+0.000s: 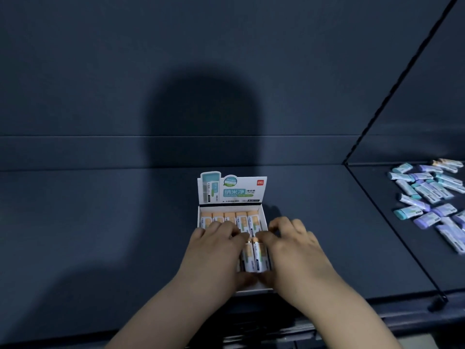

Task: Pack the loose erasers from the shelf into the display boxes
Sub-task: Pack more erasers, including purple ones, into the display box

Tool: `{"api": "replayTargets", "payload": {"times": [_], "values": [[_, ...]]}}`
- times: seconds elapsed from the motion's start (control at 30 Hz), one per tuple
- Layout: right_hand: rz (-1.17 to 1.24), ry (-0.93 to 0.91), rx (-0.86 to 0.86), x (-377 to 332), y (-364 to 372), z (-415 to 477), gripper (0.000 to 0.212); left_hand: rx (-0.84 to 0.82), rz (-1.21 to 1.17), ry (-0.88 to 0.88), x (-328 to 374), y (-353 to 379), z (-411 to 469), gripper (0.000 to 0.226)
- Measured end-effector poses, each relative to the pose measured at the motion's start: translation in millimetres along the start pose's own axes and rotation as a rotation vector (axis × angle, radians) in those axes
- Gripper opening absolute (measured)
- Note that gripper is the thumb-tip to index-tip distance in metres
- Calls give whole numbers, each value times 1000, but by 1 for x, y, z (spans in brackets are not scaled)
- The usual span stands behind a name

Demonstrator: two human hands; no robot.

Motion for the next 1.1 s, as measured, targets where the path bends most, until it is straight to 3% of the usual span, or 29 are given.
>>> {"api": "replayTargets", "payload": {"times": [0.63,0.97,1.1], "values": [[95,56,-80,3,15,-5,61,-42,-25,-30,-2,5,0,62],[86,73,-23,5,11,-8,52,-147,-16,-36,1,7,1,51],[95,86,25,4,11,-10,50,-112,-7,-34,1,8,-1,46]]}}
Point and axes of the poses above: each hand's wrist, its own z-axis towards the middle knuckle, its own y-axis out of the palm, x = y × z, the point moved 8 cm from there along z, towards the middle knuckle, and after that the axes turned 14 degrees about -z, right-handed, at the moved point
